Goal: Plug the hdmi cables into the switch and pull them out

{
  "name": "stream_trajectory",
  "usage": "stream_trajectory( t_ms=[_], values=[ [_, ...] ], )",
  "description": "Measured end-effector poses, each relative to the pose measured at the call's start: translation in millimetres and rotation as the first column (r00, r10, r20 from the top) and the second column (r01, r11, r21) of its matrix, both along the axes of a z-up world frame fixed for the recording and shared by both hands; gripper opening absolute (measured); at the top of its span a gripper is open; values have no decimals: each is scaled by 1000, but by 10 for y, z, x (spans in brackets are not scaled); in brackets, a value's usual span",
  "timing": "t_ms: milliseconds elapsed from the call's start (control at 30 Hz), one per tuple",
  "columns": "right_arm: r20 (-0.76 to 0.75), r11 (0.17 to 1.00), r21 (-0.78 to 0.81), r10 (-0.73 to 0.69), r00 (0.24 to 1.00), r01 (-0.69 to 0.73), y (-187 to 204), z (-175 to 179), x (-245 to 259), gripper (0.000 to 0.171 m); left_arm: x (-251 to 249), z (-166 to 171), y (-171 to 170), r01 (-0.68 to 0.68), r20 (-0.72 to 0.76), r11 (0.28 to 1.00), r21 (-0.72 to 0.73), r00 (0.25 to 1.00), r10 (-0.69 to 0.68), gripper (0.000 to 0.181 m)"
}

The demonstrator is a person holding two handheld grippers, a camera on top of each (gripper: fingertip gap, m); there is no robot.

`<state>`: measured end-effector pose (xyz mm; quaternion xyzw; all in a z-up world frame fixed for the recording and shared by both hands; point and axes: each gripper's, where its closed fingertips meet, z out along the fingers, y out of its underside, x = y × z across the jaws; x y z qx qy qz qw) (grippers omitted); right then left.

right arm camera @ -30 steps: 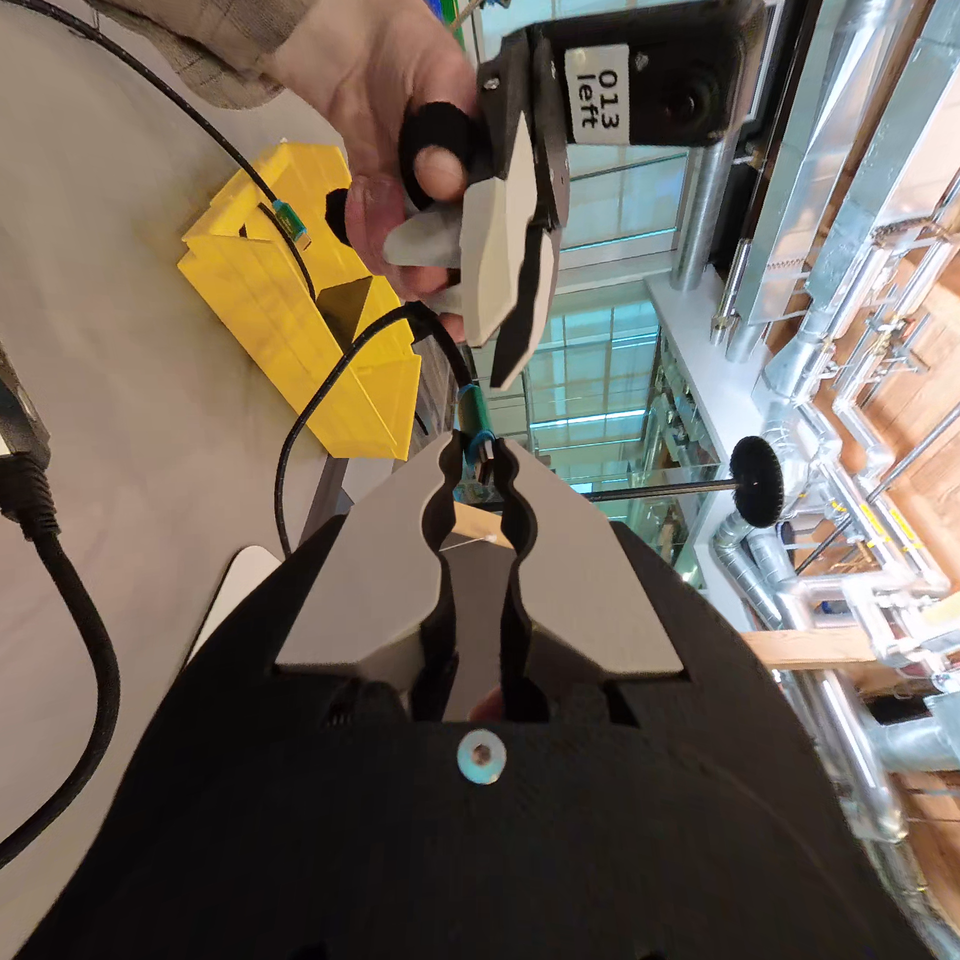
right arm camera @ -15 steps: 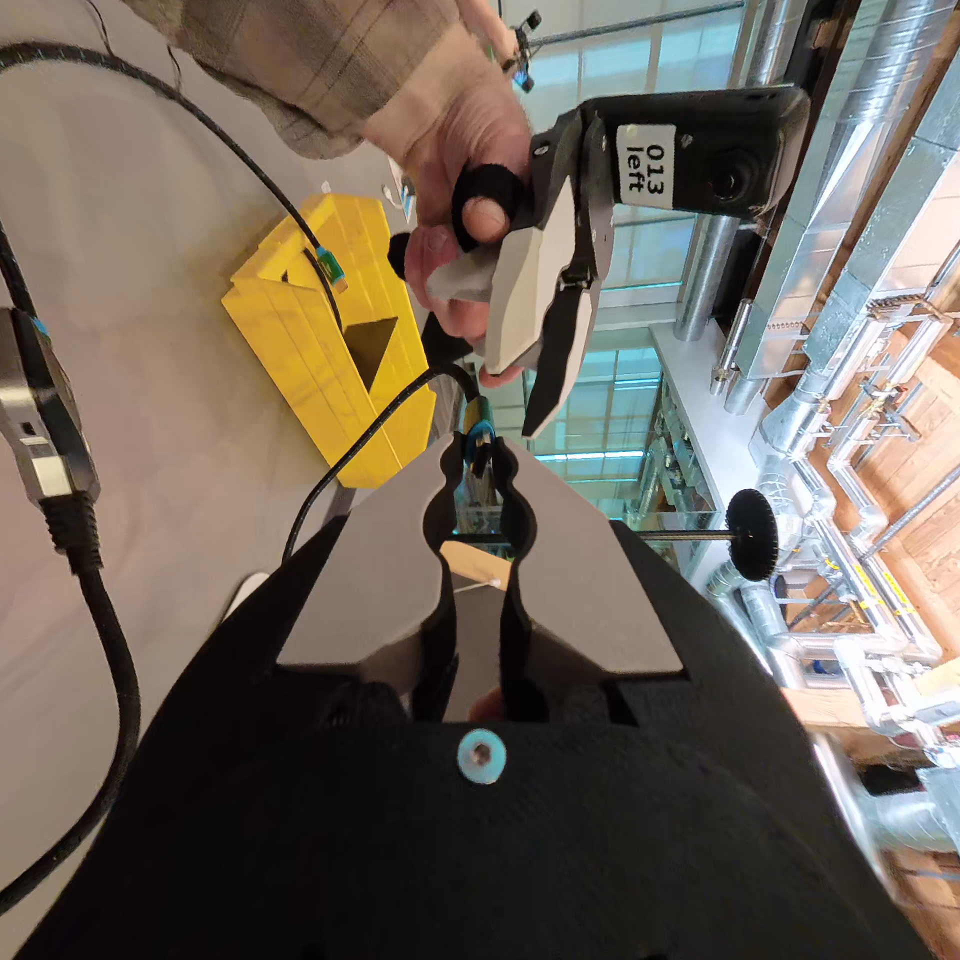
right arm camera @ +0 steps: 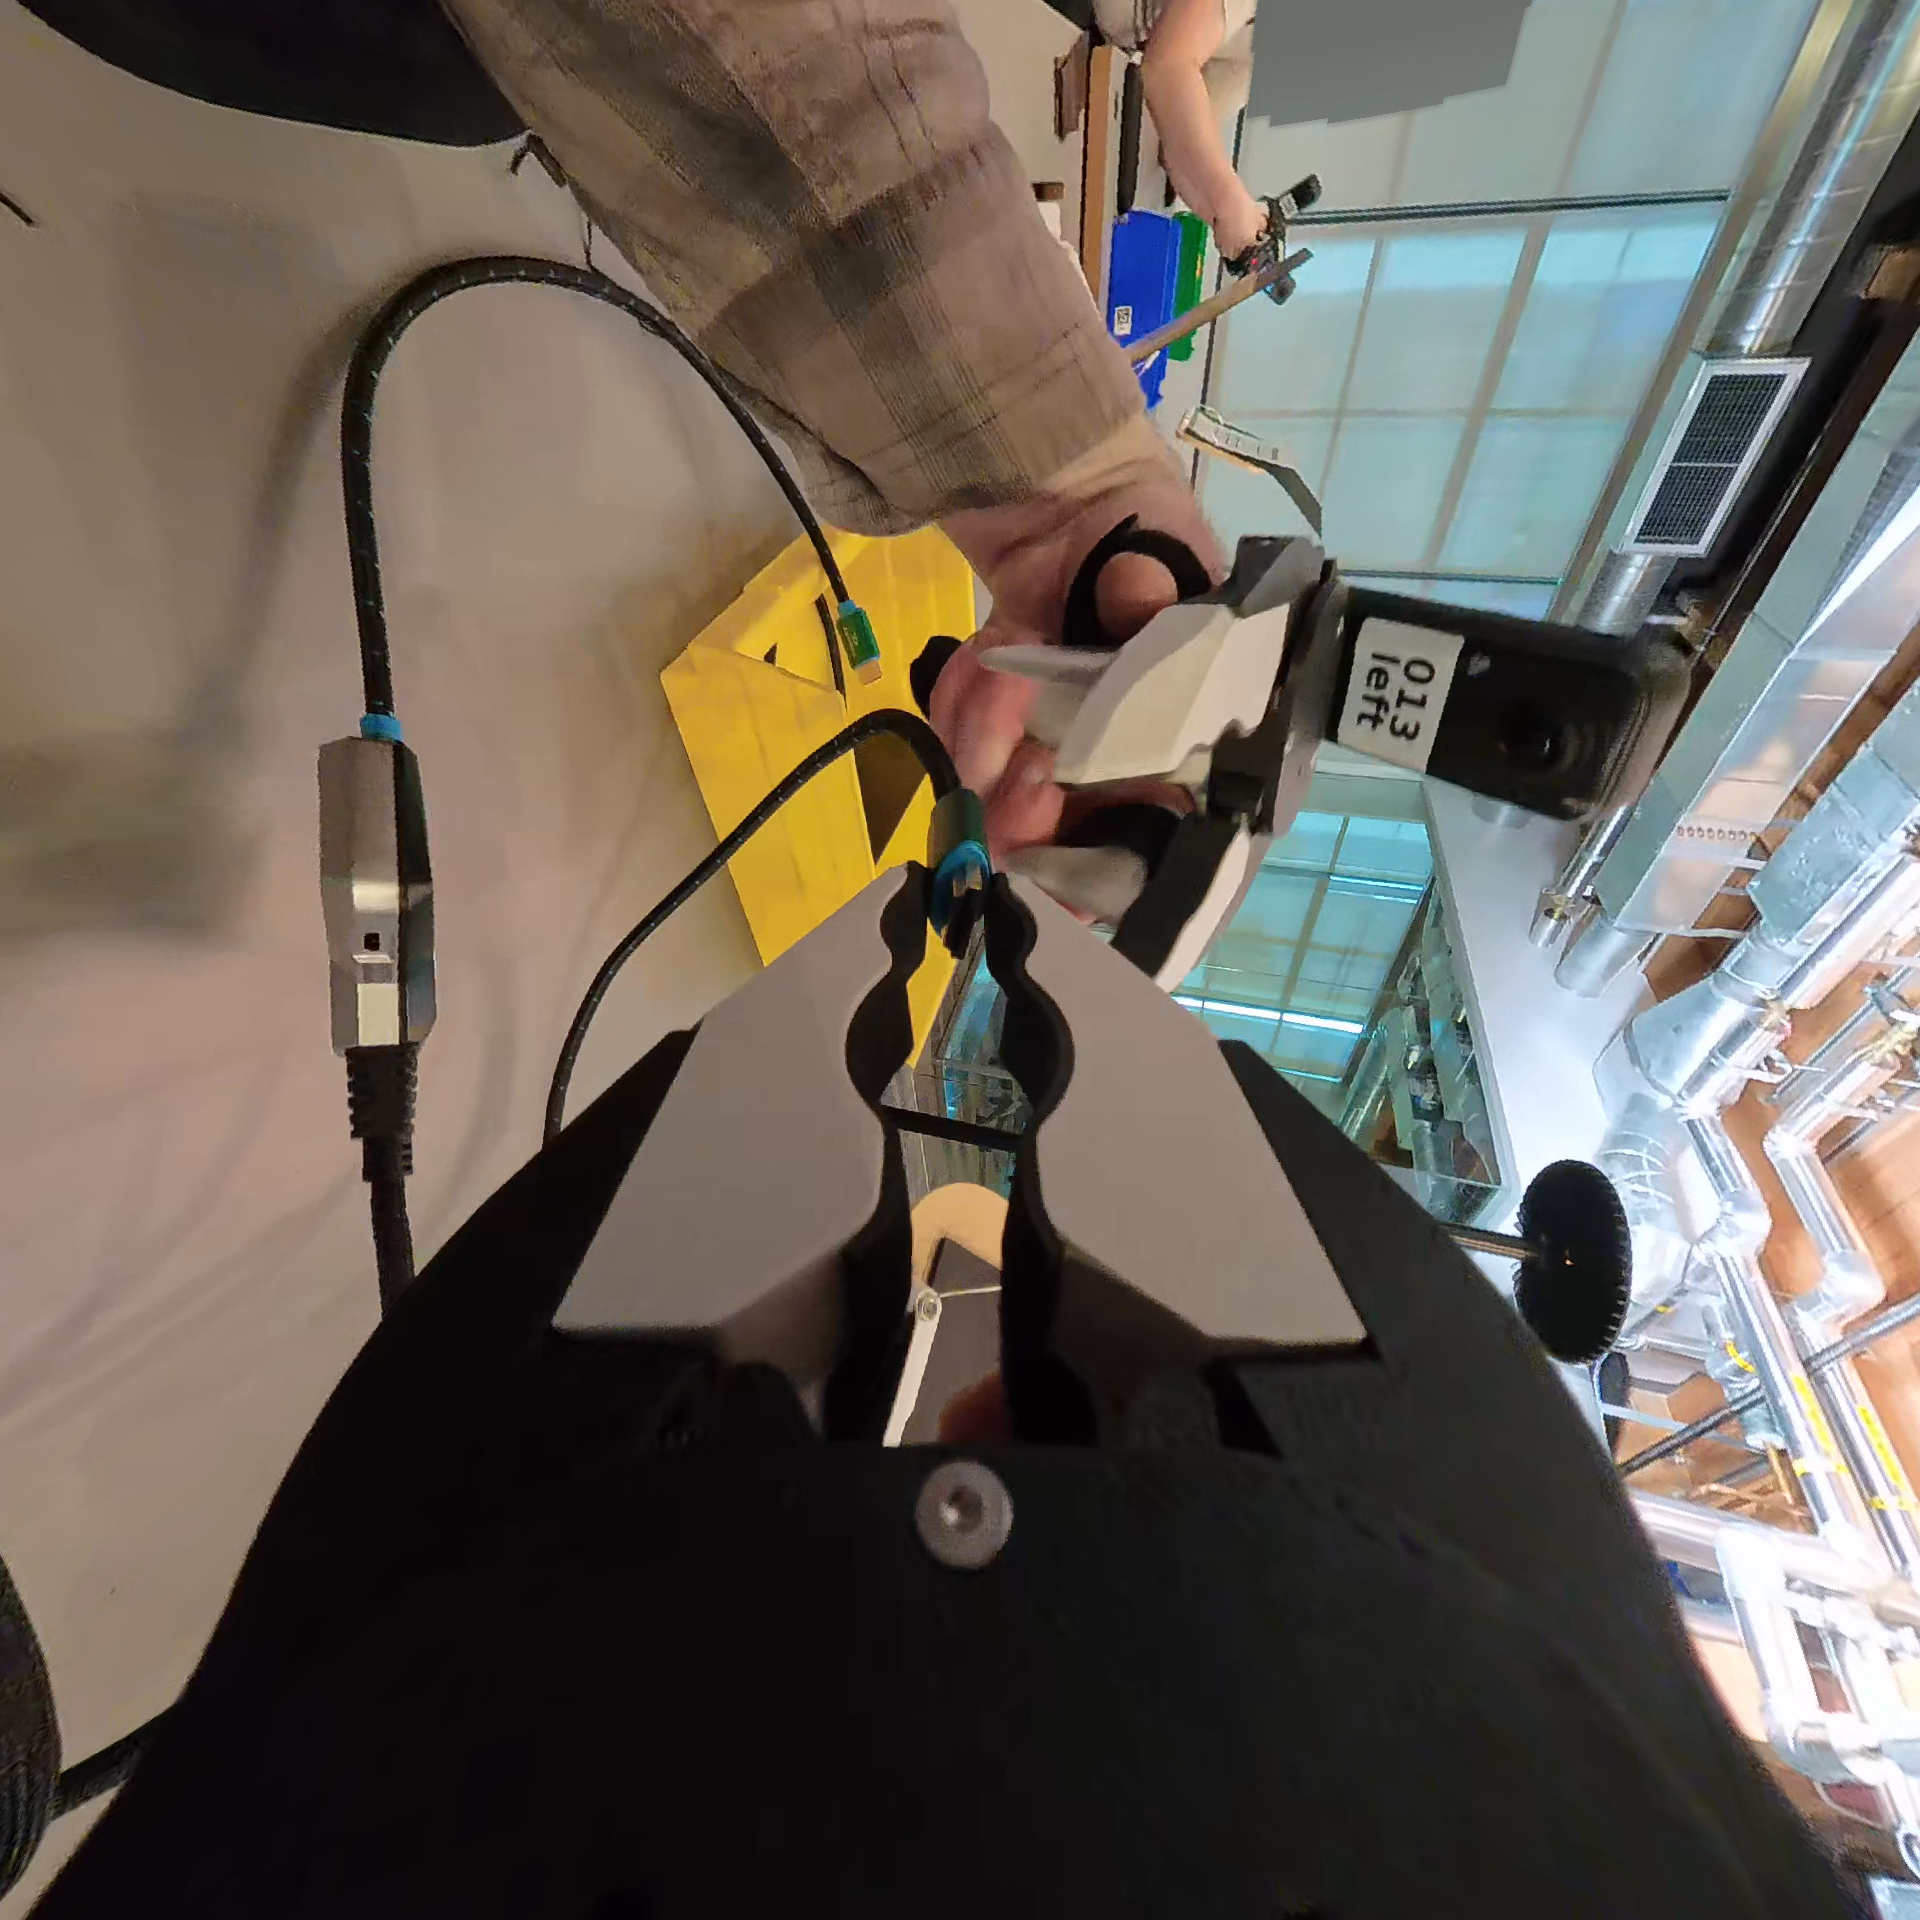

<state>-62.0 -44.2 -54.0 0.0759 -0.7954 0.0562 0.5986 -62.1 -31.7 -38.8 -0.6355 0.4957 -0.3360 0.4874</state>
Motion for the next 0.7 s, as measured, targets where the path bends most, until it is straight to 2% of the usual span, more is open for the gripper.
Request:
stream_trajectory(
  t_ms=[100, 167, 300, 367, 533, 700],
  values=[
    [-15, 1000, 27, -9, 1000, 9, 7, -4, -14, 8, 113, -203, -96, 94, -62, 994, -59, 993, -98, 62],
    [-33, 999, 41, -29, 999, 30, 74, 29, -17, 9, 159, -279, -111, 135, -60, 986, -98, 988, -141, 58],
    [-61, 996, 65, -64, 996, 68, 220, 65, -28, 9, 209, -249, -44, 192, 64, 971, -141, 981, -184, 41],
    [-82, 995, 65, -75, 994, 80, 271, 98, -35, 10, 214, -213, 60, 183, 133, 969, -163, 978, -162, 27],
    [-138, 992, 50, -109, 984, 117, 455, 179, -60, 10, 225, -134, 277, 158, 271, 974, -161, 956, -110, 22],
    [-178, 992, -38, -122, 977, 117, 641, 228, -98, 12, 185, -116, 501, -11, 224, 996, -87, 974, 30, 20]
  ],
)
